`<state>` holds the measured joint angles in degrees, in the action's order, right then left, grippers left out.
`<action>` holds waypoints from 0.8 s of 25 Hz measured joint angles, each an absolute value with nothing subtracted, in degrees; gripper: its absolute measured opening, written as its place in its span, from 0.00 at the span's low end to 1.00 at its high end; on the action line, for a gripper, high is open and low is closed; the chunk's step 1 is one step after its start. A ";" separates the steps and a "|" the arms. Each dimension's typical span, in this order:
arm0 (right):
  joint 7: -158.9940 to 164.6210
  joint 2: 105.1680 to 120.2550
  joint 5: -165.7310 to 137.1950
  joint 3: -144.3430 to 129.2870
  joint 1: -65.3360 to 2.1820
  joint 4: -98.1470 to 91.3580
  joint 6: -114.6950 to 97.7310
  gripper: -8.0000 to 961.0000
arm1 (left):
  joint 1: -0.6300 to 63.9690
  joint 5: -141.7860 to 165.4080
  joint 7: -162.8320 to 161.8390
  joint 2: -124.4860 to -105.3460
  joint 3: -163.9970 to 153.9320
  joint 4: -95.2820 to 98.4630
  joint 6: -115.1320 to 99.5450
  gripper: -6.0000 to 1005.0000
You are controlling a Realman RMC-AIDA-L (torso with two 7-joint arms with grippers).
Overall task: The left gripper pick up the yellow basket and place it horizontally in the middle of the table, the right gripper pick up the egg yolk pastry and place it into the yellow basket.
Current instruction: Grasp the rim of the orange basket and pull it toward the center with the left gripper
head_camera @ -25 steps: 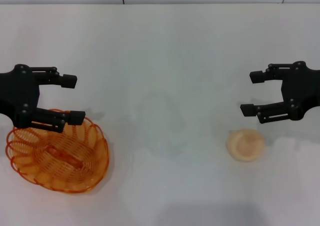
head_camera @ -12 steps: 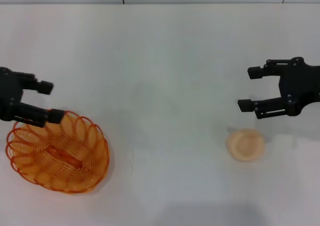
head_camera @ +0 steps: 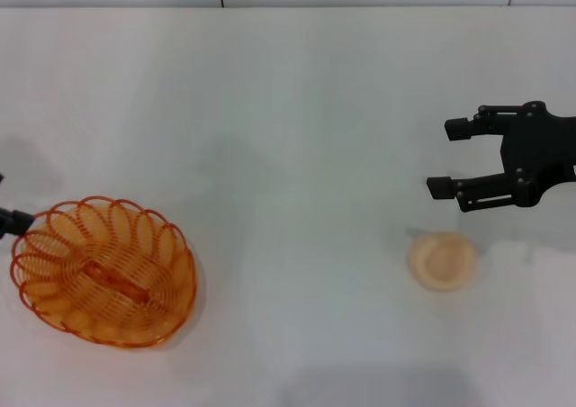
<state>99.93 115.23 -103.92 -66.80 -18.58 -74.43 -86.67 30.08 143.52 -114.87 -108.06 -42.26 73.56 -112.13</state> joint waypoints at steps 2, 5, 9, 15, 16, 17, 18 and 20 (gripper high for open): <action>99.93 115.23 -103.89 -66.80 -18.62 -74.37 -86.47 0.87 | 30.07 145.61 -115.12 -107.94 -42.14 73.46 -111.74 0.86; 99.93 115.22 -103.85 -66.80 -18.64 -74.12 -86.27 0.87 | 29.85 148.28 -114.99 -108.35 -41.17 73.13 -110.58 0.86; 99.93 115.22 -103.30 -66.80 -18.70 -73.70 -86.22 0.87 | 29.50 149.02 -114.57 -109.05 -40.75 71.57 -108.39 0.86; 99.93 115.22 -103.24 -66.79 -18.72 -73.56 -86.22 0.87 | 29.80 150.58 -113.30 -111.03 -41.17 65.92 -102.82 0.86; 99.93 115.22 -103.24 -66.79 -18.72 -73.56 -86.22 0.87 | 29.90 151.14 -113.06 -111.30 -41.18 65.04 -102.03 0.86; 99.93 115.22 -103.24 -66.80 -18.72 -73.56 -86.22 0.87 | 30.01 151.64 -112.78 -111.61 -41.21 64.02 -101.27 0.86; 99.93 115.22 -103.24 -66.79 -18.72 -73.56 -86.22 0.87 | 30.05 151.86 -112.53 -111.78 -41.23 63.25 -100.74 0.86; 99.93 115.22 -103.24 -66.80 -18.72 -73.56 -86.22 0.87 | 30.08 152.05 -112.14 -112.00 -41.27 62.21 -99.98 0.86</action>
